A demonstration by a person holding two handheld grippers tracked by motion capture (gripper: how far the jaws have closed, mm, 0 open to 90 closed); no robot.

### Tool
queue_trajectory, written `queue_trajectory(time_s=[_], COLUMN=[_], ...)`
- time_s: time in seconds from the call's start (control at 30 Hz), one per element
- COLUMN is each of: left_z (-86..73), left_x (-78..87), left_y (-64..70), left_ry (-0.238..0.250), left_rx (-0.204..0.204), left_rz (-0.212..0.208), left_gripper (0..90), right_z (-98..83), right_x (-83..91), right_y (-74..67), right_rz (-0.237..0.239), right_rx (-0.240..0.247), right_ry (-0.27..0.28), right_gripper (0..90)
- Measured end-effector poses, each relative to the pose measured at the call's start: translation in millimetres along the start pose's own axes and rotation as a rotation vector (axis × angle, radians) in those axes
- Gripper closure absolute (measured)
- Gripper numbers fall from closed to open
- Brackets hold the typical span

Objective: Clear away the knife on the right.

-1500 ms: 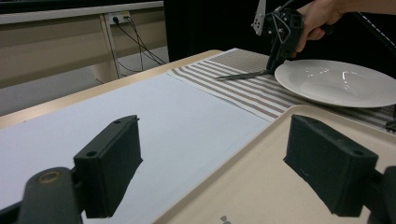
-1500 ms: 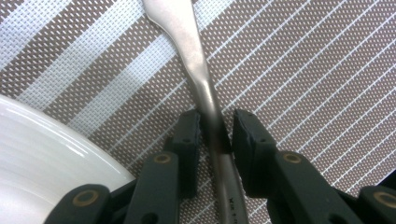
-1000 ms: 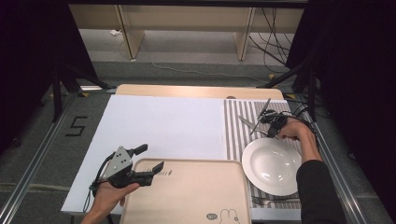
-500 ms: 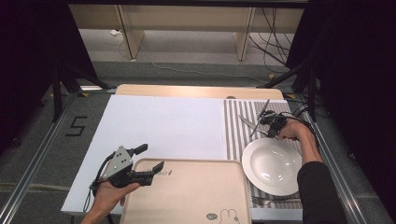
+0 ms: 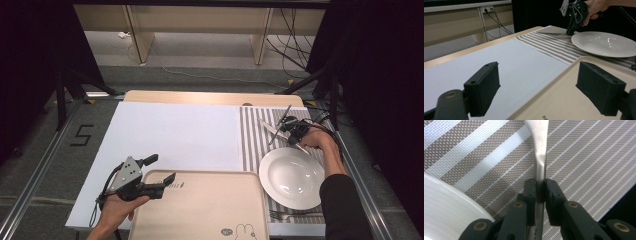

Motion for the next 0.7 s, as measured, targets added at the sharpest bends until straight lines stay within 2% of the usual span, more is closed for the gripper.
queue_trajectory(time_s=[0.13,0.33,0.5,0.7], left_z=[0.0,-0.1,0.0,-0.1], left_x=[-0.3,-0.5,-0.4,-0.3], left_y=[0.0,0.1,-0.4,-0.6], left_ry=[-0.001,-0.002,-0.001,-0.001], left_rx=[-0.001,-0.001,0.002,0.002], left_rz=[0.000,-0.001,0.000,0.001], left_gripper=[17.6,17.6,17.7,17.6], right_z=[-4.2,-9.5,-11.8,-11.5], right_x=[6.5,12.5,16.0,27.7], right_y=[7.5,13.5,14.9,17.0], right_rz=[-0.024,-0.029,-0.017,0.012], right_rx=[-0.026,-0.061,-0.089,-0.142], right_ry=[0.016,0.034,0.053,0.110], right_gripper=[80.2,80.3,80.3,80.3])
Point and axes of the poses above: each handheld gripper's, and its own axes: x roughly backward along the jaws, z roughly out of its top, y roughly to its right, the point moved 8 cm from there along -x, roughly forward along the jaws, and after that the axes turned 12 degrees about -y, right-handed, at the moved point
